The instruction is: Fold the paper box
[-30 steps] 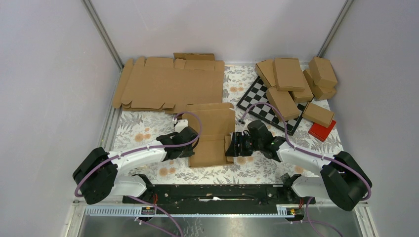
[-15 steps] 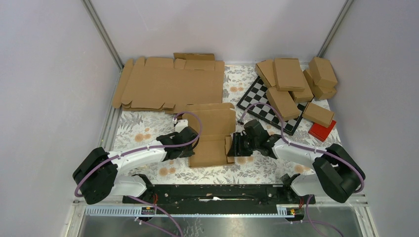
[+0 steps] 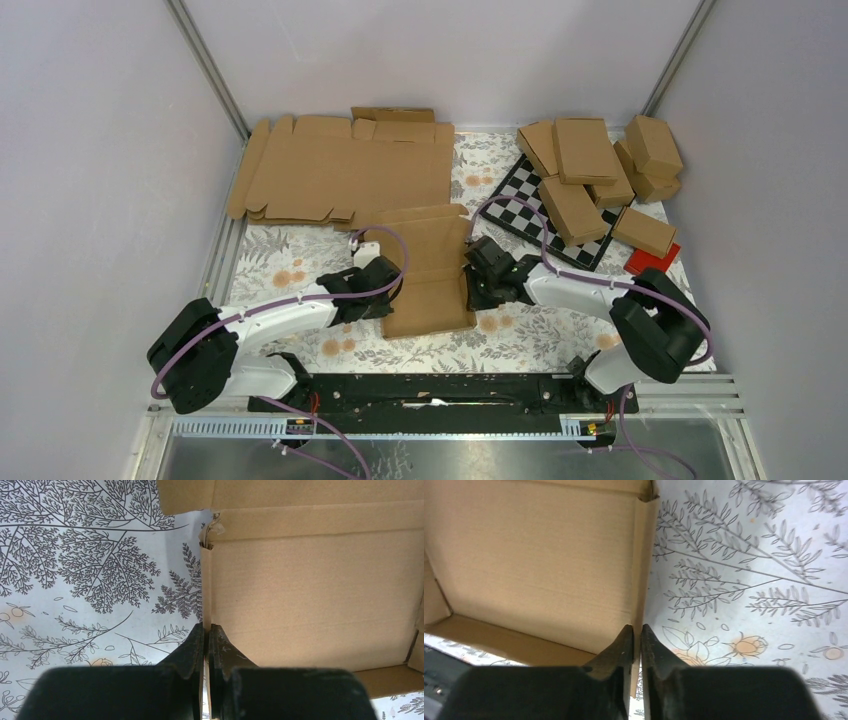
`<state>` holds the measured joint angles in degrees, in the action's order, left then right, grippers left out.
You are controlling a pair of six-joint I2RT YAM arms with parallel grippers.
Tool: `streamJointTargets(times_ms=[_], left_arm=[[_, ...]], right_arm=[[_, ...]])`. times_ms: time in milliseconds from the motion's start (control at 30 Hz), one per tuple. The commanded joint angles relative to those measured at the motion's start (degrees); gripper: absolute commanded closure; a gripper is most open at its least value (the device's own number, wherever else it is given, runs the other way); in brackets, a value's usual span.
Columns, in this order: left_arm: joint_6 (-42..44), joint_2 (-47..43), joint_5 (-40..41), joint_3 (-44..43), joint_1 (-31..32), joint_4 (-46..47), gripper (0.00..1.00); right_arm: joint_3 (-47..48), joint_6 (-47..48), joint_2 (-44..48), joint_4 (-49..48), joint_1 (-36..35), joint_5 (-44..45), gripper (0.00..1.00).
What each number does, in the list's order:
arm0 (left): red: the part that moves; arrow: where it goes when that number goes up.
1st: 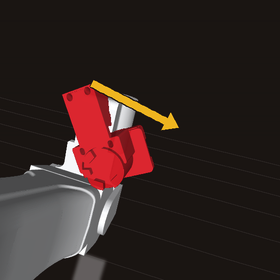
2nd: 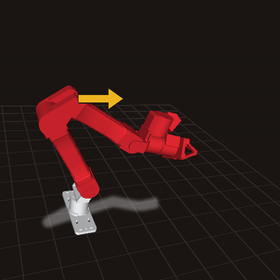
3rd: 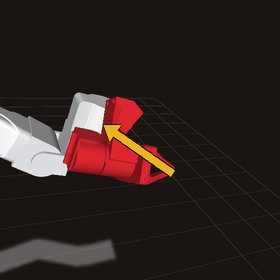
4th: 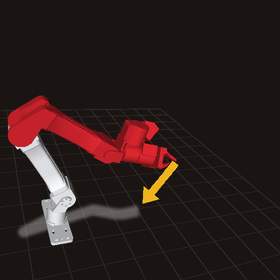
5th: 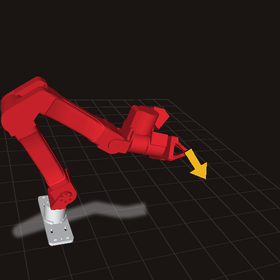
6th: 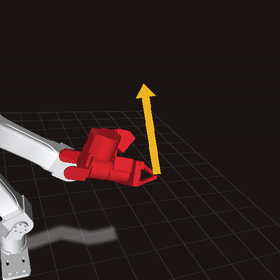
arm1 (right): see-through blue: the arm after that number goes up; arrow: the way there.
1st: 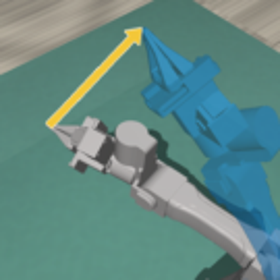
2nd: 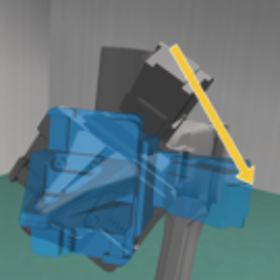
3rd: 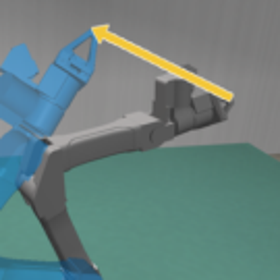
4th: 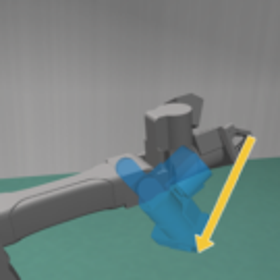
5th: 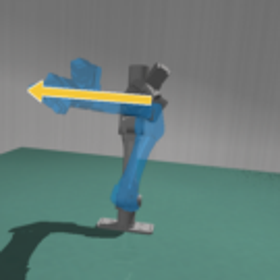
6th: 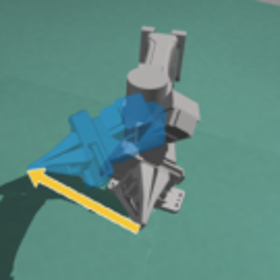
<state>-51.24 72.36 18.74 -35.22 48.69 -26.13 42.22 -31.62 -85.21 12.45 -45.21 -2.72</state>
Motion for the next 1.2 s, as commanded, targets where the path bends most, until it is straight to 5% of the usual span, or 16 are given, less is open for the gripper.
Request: streamJointTargets(times_ms=[0, 200, 333, 533, 700, 867, 1167], left_arm=[[-0.2, -1.3, -0.6, -0.9, 0.3, 2.5, 1.0], [-0.4, -1.5, -0.5, -0.6, 0.4, 2.3, 1.0], [-0.5, -1.3, -0.6, -0.7, 0.3, 2.4, 1.0], [-0.4, -1.1, -0.6, -0.8, 0.3, 2.3, 1.0], [-0.2, -1.6, -0.5, -0.6, 0.3, 2.1, 1.0], [-0.3, -1.6, -0.7, -0.5, 0.3, 2.1, 1.0], [-0.8, -1.3, 0.0, -0.8, 0.3, 1.8, 1.0]], right_arm=[[4.0, 0.5, -2.5, 5.4, -1.9, 11.3, 0.91], [5.7, 0.4, -4.1, 7.6, -3.4, 17.1, 0.94], [7.0, 1.2, -5.6, 7.6, -3.4, 17.0, 0.68], [10.2, 2.5, -8.7, 7.7, -3.4, 18.1, 0.64], [12.1, 2.5, -10.4, 7.6, -3.4, 18.0, 0.72], [12.4, 2.9, -10.7, 7.7, -3.4, 19.1, 0.99], [13.8, 3.3, -11.4, 13.1, -3.7, 24.9, 0.99]])
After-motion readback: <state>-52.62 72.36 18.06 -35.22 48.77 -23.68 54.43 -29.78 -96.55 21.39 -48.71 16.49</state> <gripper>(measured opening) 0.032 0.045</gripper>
